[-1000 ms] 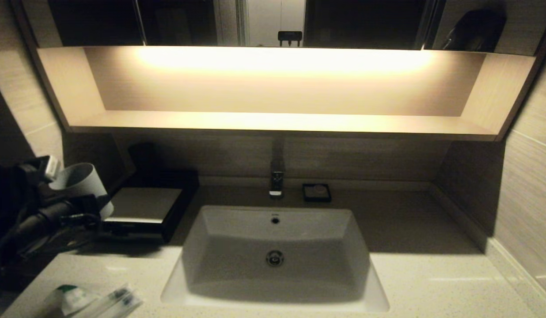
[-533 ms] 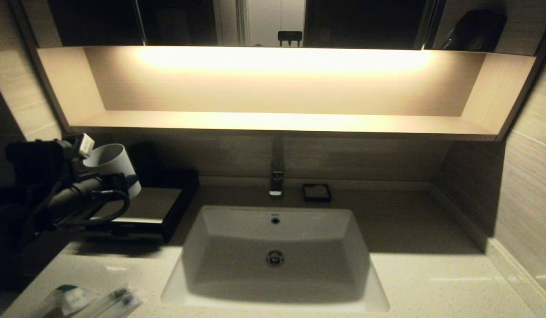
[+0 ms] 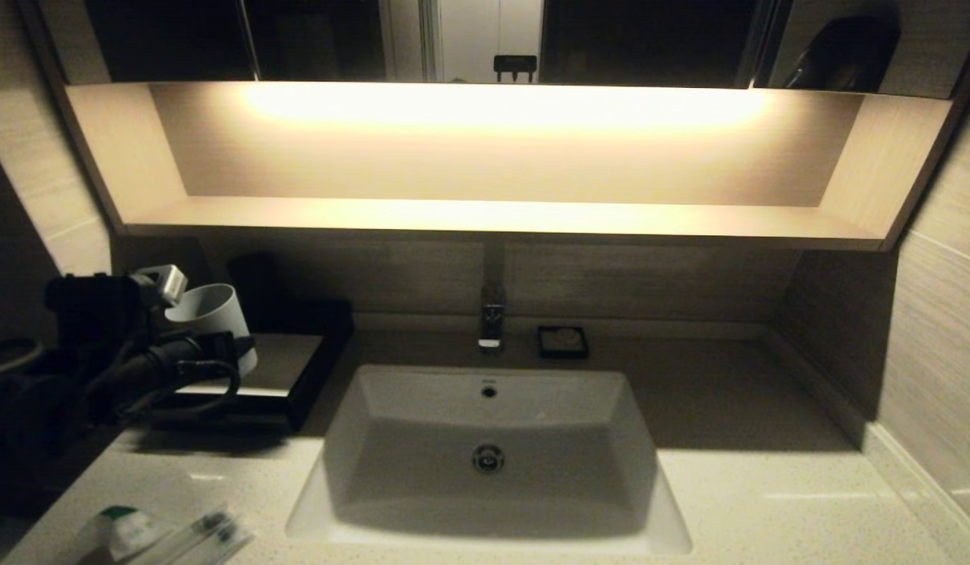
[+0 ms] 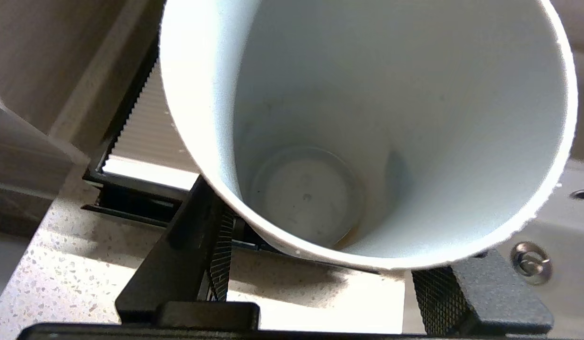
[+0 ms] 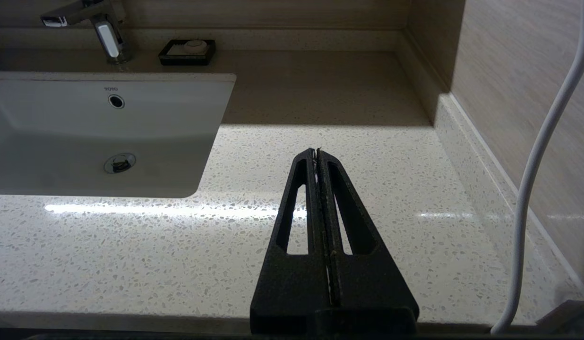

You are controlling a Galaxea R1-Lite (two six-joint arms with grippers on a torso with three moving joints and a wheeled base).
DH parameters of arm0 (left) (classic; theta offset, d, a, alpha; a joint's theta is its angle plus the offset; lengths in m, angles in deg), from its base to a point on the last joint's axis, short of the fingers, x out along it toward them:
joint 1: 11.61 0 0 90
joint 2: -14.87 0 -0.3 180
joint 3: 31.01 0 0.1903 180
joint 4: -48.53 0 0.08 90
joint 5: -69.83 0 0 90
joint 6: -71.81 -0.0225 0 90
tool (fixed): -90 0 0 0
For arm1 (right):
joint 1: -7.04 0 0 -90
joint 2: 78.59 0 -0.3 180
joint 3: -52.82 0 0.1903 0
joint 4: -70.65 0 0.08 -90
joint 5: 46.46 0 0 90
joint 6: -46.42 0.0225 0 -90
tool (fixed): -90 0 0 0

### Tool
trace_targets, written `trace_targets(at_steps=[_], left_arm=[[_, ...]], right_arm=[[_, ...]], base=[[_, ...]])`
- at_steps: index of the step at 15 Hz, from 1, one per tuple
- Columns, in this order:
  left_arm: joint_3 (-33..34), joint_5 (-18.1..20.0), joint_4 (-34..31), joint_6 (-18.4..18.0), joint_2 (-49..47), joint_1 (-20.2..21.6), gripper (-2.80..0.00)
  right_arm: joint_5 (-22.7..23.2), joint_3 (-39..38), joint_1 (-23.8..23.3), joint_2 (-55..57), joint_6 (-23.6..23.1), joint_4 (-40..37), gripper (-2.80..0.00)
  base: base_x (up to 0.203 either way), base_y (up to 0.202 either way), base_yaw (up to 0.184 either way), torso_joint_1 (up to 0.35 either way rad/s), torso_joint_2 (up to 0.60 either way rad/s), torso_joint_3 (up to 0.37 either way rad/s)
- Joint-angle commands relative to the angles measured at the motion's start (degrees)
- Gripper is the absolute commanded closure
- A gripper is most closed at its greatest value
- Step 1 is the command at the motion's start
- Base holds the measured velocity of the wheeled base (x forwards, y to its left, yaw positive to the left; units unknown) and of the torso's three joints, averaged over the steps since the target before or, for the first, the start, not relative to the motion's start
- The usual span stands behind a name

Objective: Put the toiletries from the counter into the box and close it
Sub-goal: Place the cup on the storage box

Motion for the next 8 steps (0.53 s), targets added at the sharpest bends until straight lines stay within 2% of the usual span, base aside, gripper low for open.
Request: trace_targets(at_steps=[1, 8], left_arm=[[-0.47, 0.01, 0.34, -0.05, -1.57, 0.03, 0.0], [-0.76, 0.01, 0.43, -1.37, -4.04, -0.24, 0.0]], right_arm=[[-0.02, -0.01, 0.0, 0.0, -0.01, 0.0, 0.0], [-0.02, -0.01, 0.0, 0.0, -0.01, 0.0, 0.0]], base=[[0.0, 0.0, 0.0, 0.0, 0.0, 0.0], [0.0, 0.0, 0.0, 0.0, 0.0, 0.0]])
